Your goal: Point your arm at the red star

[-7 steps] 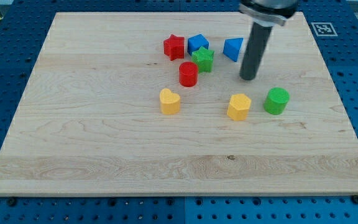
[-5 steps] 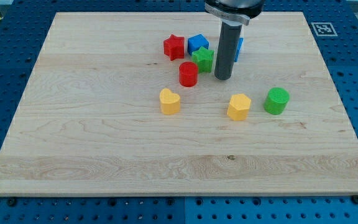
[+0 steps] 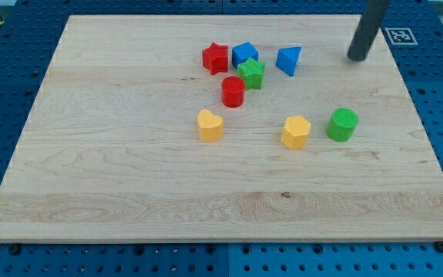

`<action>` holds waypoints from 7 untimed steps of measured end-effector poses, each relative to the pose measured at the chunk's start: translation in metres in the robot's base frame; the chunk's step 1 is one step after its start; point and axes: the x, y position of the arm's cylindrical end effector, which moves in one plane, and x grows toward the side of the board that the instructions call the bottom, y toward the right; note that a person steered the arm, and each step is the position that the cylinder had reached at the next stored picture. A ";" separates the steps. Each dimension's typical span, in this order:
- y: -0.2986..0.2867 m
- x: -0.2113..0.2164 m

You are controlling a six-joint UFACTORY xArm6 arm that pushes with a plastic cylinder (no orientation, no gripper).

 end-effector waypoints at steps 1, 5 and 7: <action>-0.062 -0.026; -0.289 -0.022; -0.337 0.007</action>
